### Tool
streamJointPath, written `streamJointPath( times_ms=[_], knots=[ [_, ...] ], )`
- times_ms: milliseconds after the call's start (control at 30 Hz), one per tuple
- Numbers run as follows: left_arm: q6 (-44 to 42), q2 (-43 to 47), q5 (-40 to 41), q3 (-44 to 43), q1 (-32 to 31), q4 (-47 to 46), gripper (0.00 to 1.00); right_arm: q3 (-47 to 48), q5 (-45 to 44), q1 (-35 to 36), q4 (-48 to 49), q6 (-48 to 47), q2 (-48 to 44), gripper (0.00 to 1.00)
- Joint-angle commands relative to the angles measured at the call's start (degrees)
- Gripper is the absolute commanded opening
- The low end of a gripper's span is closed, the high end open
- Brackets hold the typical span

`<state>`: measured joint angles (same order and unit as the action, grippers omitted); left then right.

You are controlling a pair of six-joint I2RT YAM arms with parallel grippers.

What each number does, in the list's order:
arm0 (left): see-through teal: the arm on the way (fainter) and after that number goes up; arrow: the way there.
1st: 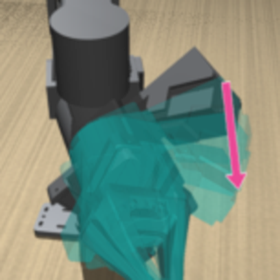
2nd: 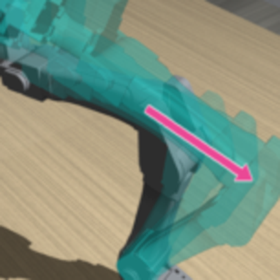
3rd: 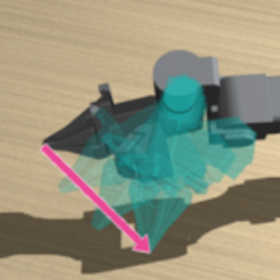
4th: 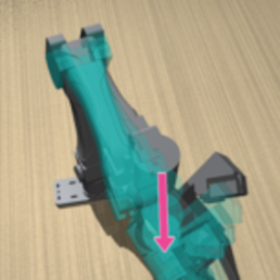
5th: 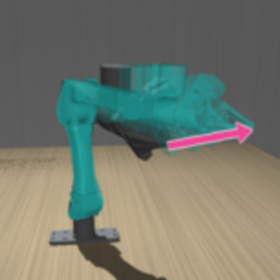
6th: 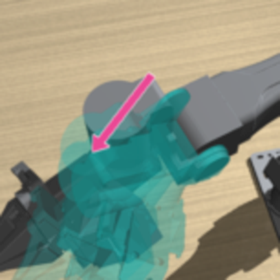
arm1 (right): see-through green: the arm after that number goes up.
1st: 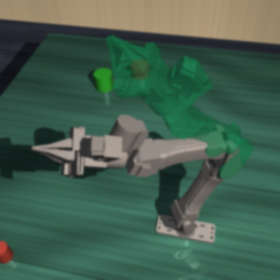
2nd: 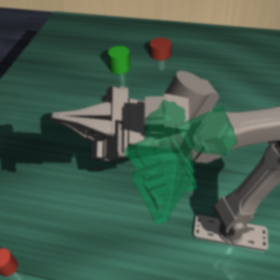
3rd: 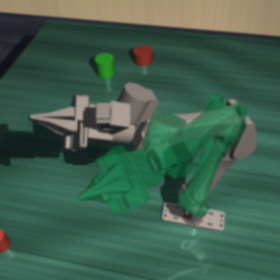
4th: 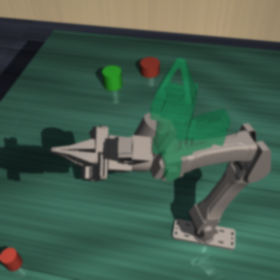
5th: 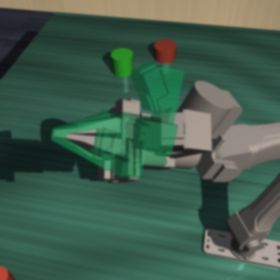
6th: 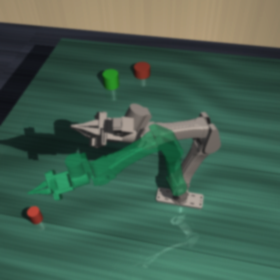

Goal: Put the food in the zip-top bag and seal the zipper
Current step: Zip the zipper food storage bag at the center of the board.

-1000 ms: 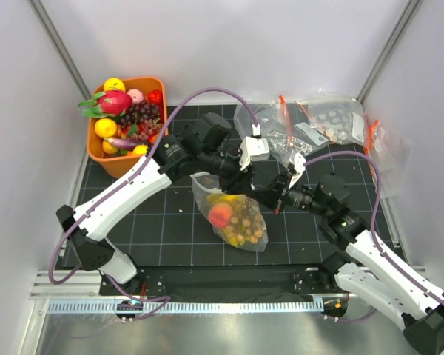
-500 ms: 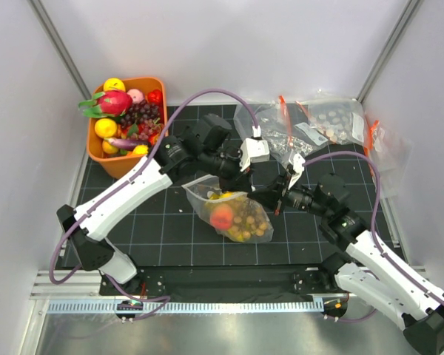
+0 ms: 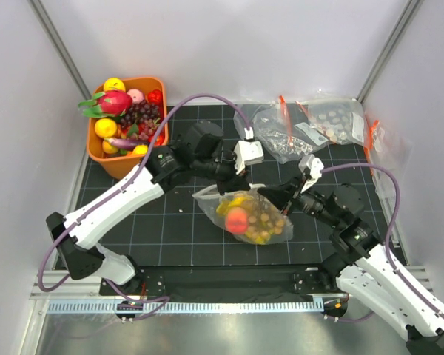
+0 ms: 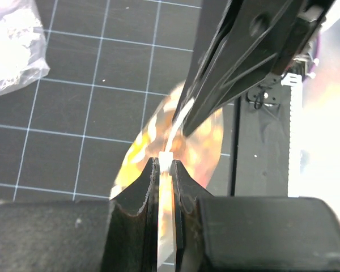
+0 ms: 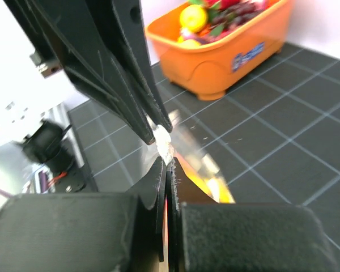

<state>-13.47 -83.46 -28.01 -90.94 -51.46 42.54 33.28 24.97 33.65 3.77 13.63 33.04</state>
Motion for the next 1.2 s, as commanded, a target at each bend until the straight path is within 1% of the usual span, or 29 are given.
streamJointPath(
  times_ms=[0, 67, 100, 167, 200, 300, 333, 567, 633, 700, 733, 833, 1000, 1167],
  knots=[
    [2.4, 0.49, 5.07, 1.55, 1.27, -0.79, 0.0, 1.18, -10.35, 0.01, 2.31, -0.18, -3.41, 0.01],
    [3.45, -0.12, 5.95, 1.29, 1.8, -0.88, 0.0, 1.18, -14.58, 0.01, 1.24, 0.0, -5.69, 0.01],
    [3.89, -0.12, 6.38, 1.29, 2.15, -0.88, 0.0, 1.09, -19.56, 0.01, 0.11, 0.08, -6.4, 0.01],
    [5.47, -0.39, 7.97, 1.46, 2.33, -0.8, 0.0, 1.44, -24.59, 0.1, -1.91, 0.52, -8.33, 0.01],
    [6.09, -0.39, 8.41, 1.55, 2.59, -0.97, 0.0, 1.7, -31.06, 0.1, -2.71, 0.87, -8.77, 0.01],
    [10.11, -0.74, 9.72, 3.13, 2.68, -3.25, 0.0, 3.02, -41.99, 0.01, -7.0, 3.33, -9.13, 0.01],
    [11.18, -1.0, 9.82, 3.57, 2.68, -3.69, 0.0, 3.2, -47.94, 0.1, -7.63, 3.68, -8.96, 0.01],
    [17.07, -3.2, 15.7, 6.47, 2.94, -3.08, 0.0, 6.88, -62.65, 0.01, -12.03, 5.27, -5.97, 0.01],
    [20.05, -3.9, 16.58, 6.83, 3.03, -3.34, 0.0, 7.68, -64.69, 0.01, -12.38, 5.18, -3.25, 0.01],
    [21.73, -5.3, 16.67, 6.3, 3.03, -2.47, 0.0, 10.13, -67.41, 0.01, -14.92, 5.97, -0.62, 0.01],
    [22.26, -5.66, 16.93, 6.04, 3.03, -1.34, 0.0, 10.92, -68.12, 0.01, -15.45, 6.49, 1.66, 0.01],
    [23.4, -5.75, 18.78, 7.34, 3.03, -0.1, 0.0, 12.51, -70.5, 0.01, -15.73, 7.38, 4.04, 0.01],
    [23.93, -3.29, 19.92, 11.04, 3.03, 0.0, 0.0, 14.97, -72.69, -0.07, -16.16, 7.2, 7.48, 0.01],
    [24.02, 0.13, 22.64, 14.9, 3.03, 0.08, 0.0, 15.59, -72.96, -0.34, -15.46, 6.85, 8.62, 0.01]
  ],
)
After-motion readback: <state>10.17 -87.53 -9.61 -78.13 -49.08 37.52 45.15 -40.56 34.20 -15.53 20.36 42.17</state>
